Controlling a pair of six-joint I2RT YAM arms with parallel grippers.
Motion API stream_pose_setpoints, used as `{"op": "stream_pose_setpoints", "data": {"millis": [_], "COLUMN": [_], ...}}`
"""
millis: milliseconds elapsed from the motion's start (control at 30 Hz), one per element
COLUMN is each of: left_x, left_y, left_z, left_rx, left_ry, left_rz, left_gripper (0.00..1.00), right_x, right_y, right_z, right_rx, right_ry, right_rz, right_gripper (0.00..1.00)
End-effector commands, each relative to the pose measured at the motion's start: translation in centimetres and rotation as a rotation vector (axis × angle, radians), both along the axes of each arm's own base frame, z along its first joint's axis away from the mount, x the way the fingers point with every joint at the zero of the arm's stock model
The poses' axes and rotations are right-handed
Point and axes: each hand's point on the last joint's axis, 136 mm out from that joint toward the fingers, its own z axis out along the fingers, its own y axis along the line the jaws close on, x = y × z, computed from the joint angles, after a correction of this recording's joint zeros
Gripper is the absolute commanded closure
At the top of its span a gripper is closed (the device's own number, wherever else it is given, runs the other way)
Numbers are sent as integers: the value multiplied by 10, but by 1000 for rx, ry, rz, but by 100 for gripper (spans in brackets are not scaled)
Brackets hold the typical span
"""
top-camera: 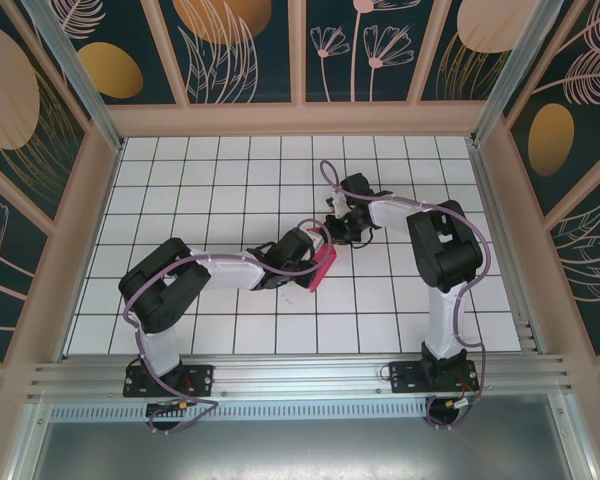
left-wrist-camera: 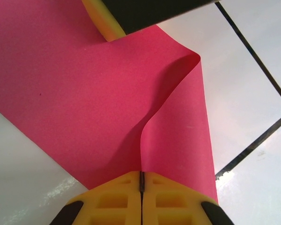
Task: Fold a paper plane with a square sheet of paper (pick it up from the middle)
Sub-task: Third fold the triangle at the center of the table.
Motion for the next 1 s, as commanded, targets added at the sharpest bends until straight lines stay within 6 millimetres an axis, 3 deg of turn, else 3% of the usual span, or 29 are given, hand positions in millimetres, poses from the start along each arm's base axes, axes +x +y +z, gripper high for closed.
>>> {"op": "stream_pose_setpoints", "data": {"millis": [0, 367, 967], "left_x": [-5, -2, -3], "left_y": [-3, 11, 8], "left_z": [11, 1, -6], "left_rx": [-61, 8, 20], "left_ry": [31, 18, 25], "left_rz": [3, 41, 18], "left_gripper": [91, 91, 90], "right_x": [-5, -6, -8], "right_y": [-3, -3, -1], "right_z": [-13, -13, -12], "right_rx": [-46, -43, -32], "right_ry": [22, 21, 25], "right_rz": [18, 22, 22], "right_gripper": [83, 83, 82]}}
